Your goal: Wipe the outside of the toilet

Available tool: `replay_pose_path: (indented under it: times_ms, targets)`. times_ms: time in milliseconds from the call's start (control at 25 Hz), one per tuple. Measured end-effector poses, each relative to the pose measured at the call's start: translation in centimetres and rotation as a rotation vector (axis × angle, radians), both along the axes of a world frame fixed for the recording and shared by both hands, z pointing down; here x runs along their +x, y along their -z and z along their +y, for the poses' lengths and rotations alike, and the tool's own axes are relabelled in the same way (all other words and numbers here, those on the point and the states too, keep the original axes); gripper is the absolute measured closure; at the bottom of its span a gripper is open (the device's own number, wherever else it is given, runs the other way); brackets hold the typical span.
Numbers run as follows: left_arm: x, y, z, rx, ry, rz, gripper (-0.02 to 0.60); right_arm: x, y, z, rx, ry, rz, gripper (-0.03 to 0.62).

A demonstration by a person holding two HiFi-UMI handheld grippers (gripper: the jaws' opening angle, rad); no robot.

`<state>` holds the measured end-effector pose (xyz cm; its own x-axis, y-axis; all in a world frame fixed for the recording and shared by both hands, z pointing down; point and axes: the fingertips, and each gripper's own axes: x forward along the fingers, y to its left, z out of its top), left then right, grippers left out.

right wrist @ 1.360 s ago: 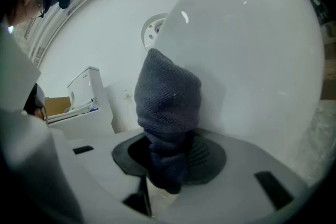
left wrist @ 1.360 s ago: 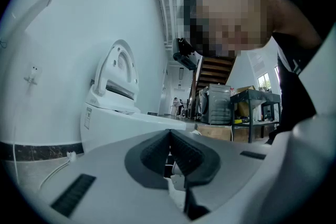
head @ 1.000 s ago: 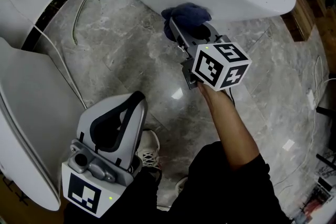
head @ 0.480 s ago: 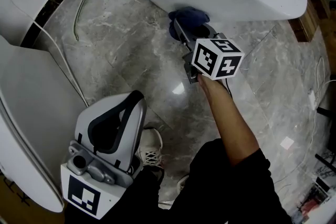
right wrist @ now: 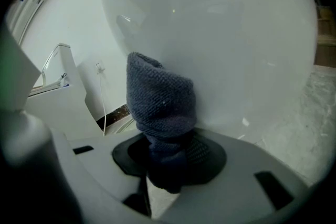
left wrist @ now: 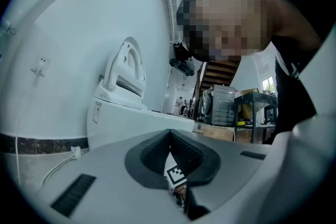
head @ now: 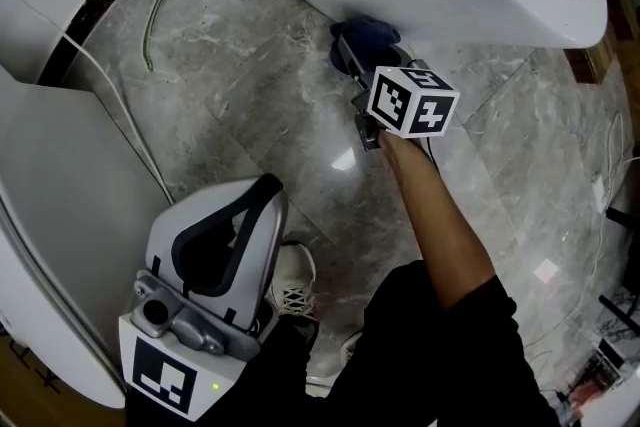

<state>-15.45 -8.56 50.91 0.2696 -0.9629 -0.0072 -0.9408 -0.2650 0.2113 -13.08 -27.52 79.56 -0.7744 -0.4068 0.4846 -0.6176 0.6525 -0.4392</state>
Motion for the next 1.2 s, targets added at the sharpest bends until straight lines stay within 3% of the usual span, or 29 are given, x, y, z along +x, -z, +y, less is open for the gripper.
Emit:
replay_pose_path:
  times_ms: [520,880,1200]
  targets:
    - [-1.5,-0.9,-0.5,-0.017,0.015,0.013,0.572,-0.7,-4.5,-0.7,-0.052,0.012,0.103,0.473]
    - [-1.7,-0.9,-0.4,-0.019,0.02,0.008,0.572,-0.8,-5.9,-0.4,-0.128,-0.016,0.108,0.473]
    - [-1.0,-0.2,-0.3,-0.006,0.023,0.001,0.572,-2.4,-3.6,2.8,-0.048,0.119,0.104,0.473]
